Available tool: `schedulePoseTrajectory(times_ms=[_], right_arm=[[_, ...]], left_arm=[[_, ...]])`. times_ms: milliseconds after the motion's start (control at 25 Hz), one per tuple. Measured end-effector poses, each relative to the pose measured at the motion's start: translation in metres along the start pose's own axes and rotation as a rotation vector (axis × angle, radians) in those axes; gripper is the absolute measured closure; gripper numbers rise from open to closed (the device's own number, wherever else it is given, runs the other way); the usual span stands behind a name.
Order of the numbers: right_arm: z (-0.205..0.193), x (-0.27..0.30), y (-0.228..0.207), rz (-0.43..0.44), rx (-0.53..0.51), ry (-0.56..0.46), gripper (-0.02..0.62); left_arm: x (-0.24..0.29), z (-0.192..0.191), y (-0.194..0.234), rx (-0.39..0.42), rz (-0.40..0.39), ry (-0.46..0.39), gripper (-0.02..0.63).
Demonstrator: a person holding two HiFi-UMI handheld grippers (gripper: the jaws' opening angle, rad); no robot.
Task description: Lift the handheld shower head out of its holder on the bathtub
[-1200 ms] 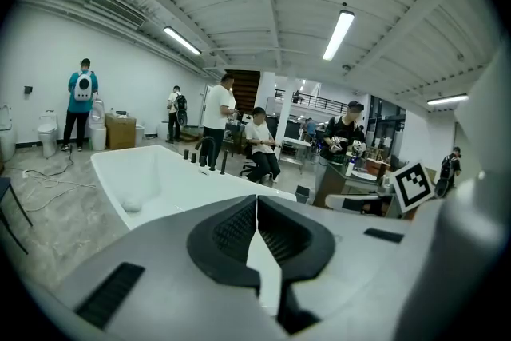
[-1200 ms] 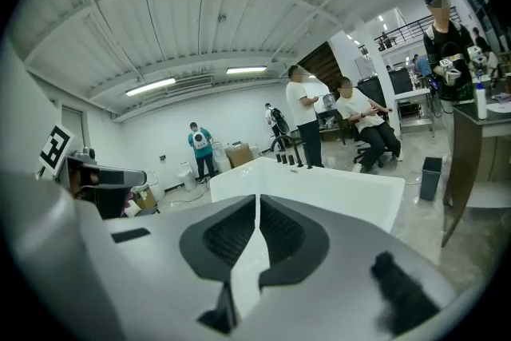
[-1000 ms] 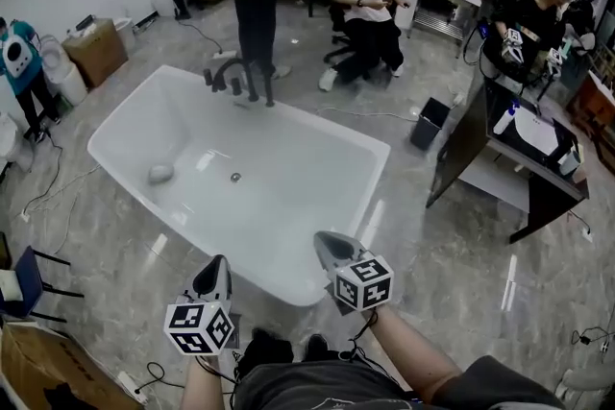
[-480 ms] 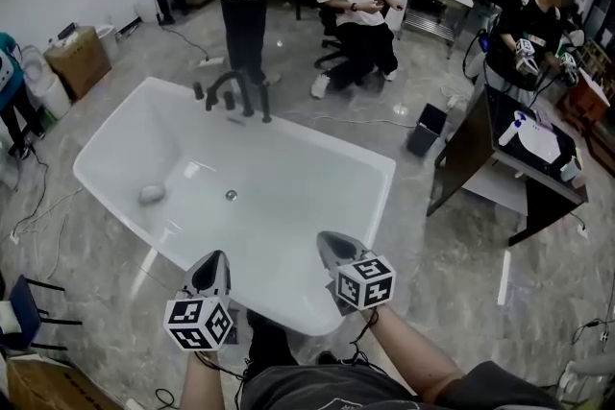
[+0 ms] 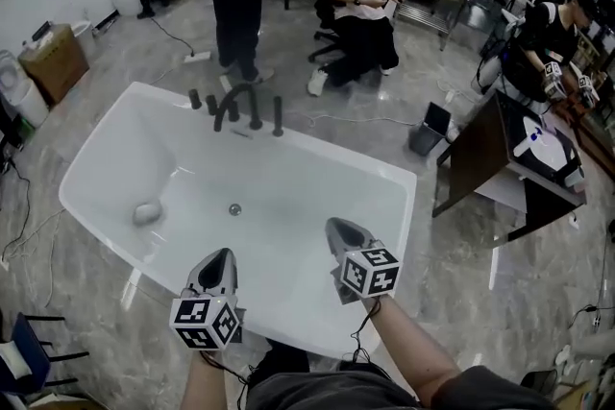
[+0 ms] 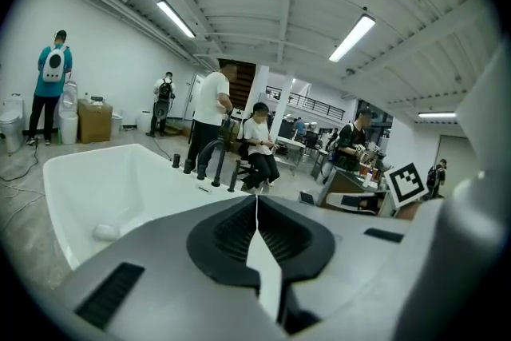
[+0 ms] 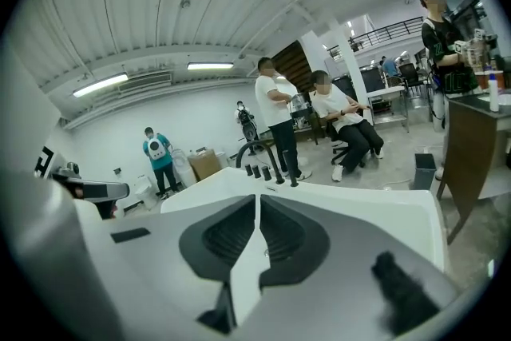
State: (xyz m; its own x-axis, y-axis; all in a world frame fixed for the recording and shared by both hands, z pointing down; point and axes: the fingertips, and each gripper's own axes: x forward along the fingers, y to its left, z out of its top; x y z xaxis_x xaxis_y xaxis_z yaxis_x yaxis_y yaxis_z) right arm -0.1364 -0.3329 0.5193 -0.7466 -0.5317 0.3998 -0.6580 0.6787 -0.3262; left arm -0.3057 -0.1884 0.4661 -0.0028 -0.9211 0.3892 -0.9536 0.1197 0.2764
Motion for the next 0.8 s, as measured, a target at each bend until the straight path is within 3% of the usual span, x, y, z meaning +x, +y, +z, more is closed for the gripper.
schedulePoseTrajectory(times_ms=[320, 520, 800], right_arm=[[0.023, 0.103, -0.006, -0.085, 0.003, -0.008, 0.565], [0.028, 0.158, -0.030, -0.134, -0.025, -0.006, 0.565], [0.020, 0.227, -0.056, -0.111, -0.060, 0.015, 0.565]], left_arm=[[0.061, 0.015, 0.062, 0.020, -0.064, 0.032, 0.588], [0.096, 0.018, 0.093, 0.001, -0.045, 0.028, 0.588], [0.144, 0.001, 0.108, 0.007, -0.002, 0.029, 0.588]])
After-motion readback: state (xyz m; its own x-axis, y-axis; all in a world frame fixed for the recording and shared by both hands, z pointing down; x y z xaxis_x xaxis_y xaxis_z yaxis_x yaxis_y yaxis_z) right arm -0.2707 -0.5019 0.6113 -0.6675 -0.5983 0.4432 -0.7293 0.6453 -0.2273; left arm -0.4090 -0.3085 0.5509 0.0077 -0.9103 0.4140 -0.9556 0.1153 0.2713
